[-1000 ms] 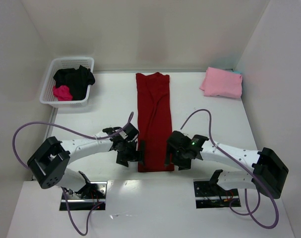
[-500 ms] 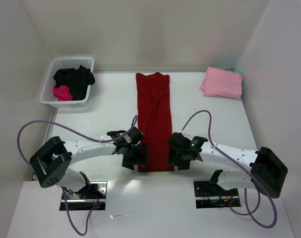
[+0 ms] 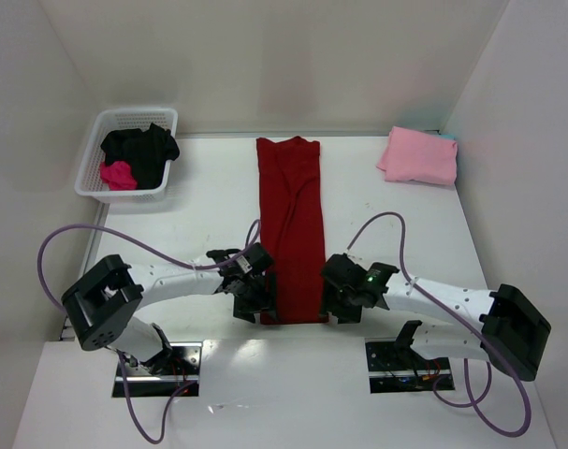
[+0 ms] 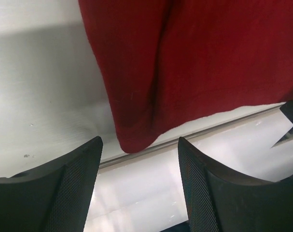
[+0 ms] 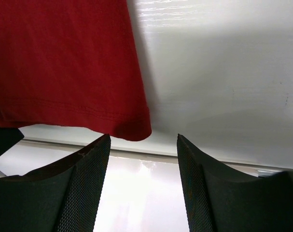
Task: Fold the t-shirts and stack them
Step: Grab the bottom of the folded rectangular tshirt with both arms
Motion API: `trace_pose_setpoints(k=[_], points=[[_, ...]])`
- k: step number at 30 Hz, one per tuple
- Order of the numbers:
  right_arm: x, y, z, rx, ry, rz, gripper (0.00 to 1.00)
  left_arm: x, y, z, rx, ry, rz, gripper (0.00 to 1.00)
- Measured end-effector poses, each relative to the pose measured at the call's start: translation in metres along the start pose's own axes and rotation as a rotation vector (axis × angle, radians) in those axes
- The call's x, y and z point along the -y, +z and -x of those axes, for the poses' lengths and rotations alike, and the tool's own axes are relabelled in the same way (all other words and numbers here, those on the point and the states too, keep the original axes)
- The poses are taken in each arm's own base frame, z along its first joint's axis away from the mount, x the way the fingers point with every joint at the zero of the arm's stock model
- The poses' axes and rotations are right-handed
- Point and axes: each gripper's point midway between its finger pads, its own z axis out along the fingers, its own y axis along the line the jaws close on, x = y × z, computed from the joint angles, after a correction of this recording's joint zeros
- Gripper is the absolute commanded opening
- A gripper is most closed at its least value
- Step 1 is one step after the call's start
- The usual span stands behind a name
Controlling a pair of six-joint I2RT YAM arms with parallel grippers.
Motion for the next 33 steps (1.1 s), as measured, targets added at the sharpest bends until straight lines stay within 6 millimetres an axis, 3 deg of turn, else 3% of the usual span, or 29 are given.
trace_pose_setpoints(k=[5, 13, 21, 26, 33], points=[[-0.004, 0.002, 0.002, 0.012, 0.001, 0.023, 0.62, -0.002, 0.002, 0.003, 0.014, -0.009, 0.013, 0.72], [-0.002, 0.009, 0.002, 0.022, 0.004, 0.028, 0.48, -0.005, 0.005, 0.007, 0.039, -0.046, 0.039, 0.69], [-0.003, 0.011, 0.006, 0.045, 0.005, 0.036, 0.5, -0.007, 0.006, 0.008, 0.047, -0.059, 0.047, 0.68], [-0.007, 0.012, 0.01, 0.064, 0.007, 0.054, 0.5, -0.008, 0.006, 0.009, 0.054, -0.077, 0.051, 0.59], [-0.007, 0.017, 0.01, 0.072, 0.014, 0.065, 0.34, -0.01, 0.01, 0.01, 0.052, -0.078, 0.062, 0.38]])
